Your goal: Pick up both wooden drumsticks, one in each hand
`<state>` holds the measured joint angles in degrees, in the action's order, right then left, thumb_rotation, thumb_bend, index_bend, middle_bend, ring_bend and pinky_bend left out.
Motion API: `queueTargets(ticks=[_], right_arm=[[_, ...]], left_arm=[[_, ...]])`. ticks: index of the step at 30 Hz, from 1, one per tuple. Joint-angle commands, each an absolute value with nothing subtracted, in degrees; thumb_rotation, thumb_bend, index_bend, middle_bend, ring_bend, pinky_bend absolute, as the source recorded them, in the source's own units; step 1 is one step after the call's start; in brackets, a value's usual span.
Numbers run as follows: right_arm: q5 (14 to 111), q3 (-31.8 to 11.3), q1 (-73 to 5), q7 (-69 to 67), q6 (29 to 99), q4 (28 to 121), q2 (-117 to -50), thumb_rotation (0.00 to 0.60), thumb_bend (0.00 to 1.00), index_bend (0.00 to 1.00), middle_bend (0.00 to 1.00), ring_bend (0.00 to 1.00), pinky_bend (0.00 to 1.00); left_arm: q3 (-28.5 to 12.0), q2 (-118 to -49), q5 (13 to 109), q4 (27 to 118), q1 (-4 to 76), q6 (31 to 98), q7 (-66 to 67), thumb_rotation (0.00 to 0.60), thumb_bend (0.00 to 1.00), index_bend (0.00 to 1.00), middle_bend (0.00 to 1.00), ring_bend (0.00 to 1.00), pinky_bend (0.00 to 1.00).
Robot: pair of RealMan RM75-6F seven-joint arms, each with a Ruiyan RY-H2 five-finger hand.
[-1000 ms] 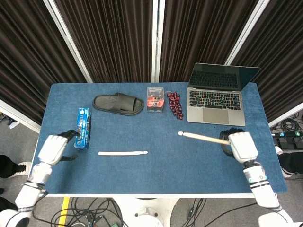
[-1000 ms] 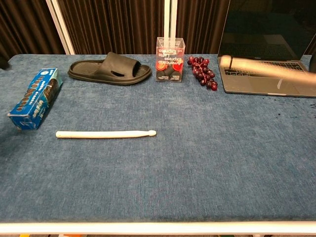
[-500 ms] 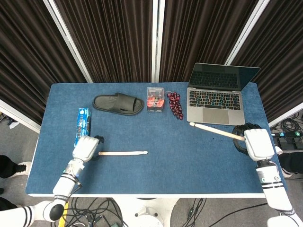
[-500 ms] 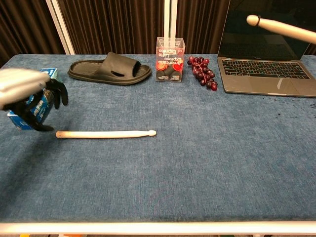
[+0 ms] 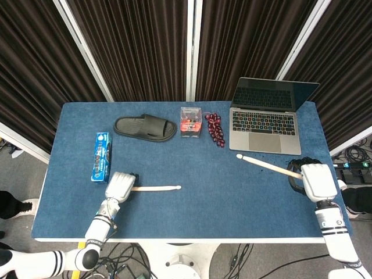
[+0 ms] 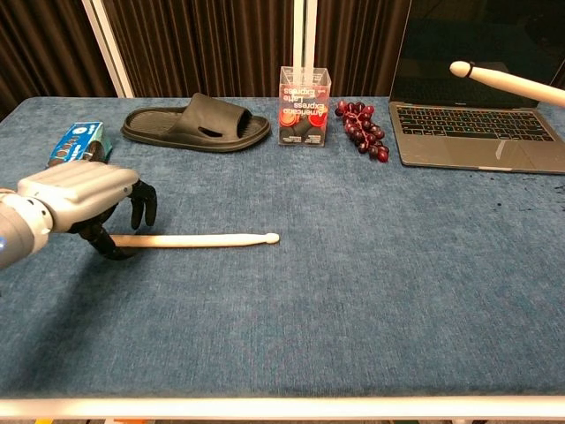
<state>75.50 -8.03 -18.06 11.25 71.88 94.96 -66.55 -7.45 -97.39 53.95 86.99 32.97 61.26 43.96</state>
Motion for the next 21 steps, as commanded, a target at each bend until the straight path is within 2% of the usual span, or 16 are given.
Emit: queueTargets(ticks=[1, 21], right_arm=[[75.3, -7.9, -18.0, 11.2, 71.6, 94.9, -66.6, 0.6, 0.75, 0.57, 0.56, 0.35, 0.41], [74.7, -7.5, -17.9, 10.3, 71.1, 93.9, -67.2, 0.6, 0.75, 0.57, 0.56, 0.35, 0.4]], left_arm=[[-7.3, -97.6, 52.7, 86.9, 33.7, 61.3, 45.2, 0.6, 0.26, 0.43, 0.46, 0.75, 0.86], [-5.8, -98.3, 50.1, 85.5, 35.6, 62.8, 47.3, 0.6, 0.32, 0.5, 0.51, 0.76, 0.86]])
